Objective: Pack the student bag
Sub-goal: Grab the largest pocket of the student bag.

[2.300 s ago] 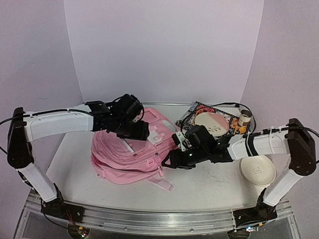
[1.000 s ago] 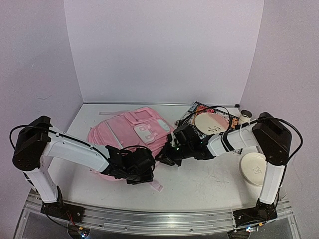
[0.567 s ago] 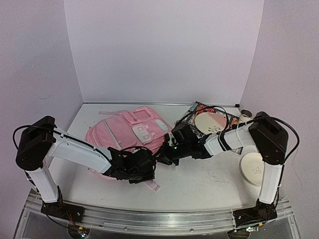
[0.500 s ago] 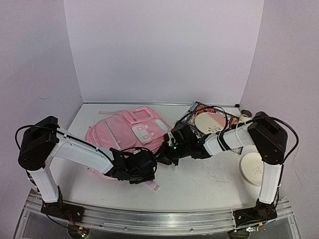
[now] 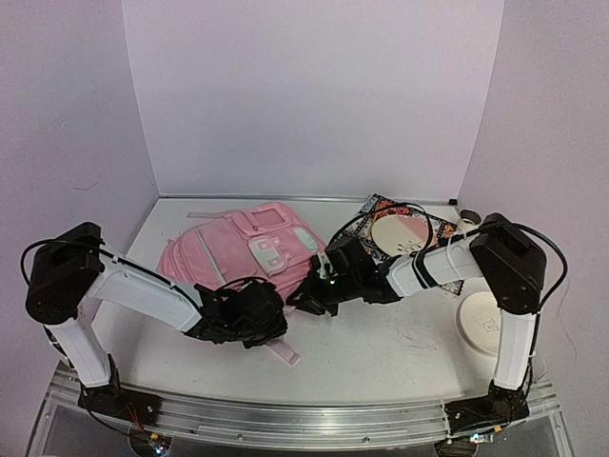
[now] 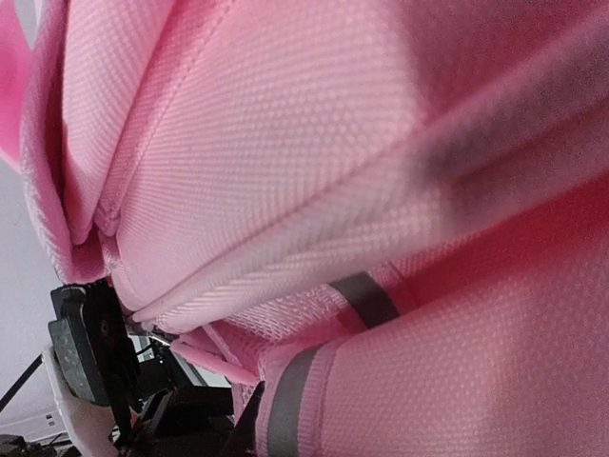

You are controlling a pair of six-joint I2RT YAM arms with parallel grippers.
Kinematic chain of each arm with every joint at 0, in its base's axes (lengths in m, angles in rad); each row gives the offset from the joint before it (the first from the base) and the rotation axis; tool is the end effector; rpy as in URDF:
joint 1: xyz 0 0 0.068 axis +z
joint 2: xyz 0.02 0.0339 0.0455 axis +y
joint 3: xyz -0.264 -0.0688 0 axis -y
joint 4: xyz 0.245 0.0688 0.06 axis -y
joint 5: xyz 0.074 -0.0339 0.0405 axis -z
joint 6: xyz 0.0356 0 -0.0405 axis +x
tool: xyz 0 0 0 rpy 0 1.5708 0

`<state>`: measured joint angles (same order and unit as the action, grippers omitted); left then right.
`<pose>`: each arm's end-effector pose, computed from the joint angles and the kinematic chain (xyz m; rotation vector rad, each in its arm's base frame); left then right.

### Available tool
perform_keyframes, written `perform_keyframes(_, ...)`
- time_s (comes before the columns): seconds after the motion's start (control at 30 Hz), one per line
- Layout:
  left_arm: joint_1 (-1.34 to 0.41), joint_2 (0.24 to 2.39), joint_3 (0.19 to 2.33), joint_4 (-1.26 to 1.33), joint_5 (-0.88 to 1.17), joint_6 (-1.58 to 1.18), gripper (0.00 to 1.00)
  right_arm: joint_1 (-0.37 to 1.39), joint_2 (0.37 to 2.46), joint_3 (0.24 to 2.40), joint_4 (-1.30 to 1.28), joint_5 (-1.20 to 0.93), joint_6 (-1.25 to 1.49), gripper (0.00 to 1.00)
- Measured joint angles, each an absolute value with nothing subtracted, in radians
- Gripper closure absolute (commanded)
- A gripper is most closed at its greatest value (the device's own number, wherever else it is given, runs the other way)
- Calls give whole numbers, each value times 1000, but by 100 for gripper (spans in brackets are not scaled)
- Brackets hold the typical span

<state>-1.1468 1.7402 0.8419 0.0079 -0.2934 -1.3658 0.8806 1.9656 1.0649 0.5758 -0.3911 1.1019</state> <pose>0.1460 -0.2984 0.1354 -0.4131 2.5315 -0.7451 0.2582 0.3341 0.1683 -0.0697 2.2711 1.5962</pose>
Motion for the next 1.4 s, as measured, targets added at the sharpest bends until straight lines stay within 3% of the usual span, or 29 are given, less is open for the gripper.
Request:
perform_keyframes(0.37,-1128,1600,702,163,-275,-1449,75,885,1971,1073,593,-407,1108,84)
perform_keyframes(0.6,-1124,1600,667,218,-251,-1497,67,885,1980,1080,593,-410,1113,84)
perform_keyframes(1.1,-1124,1670,692,250,-268,-1493,70,885,1980,1080,599,-415,1124,85)
perform_keyframes(1.27,-1124,1688,711,232,-289,-1489,74,885,1980,1080,601,-416,1124,85)
perform_keyframes(1.4,-1124,1707,730,209,-307,-1476,86,885,1980,1080,604,-417,1124,85)
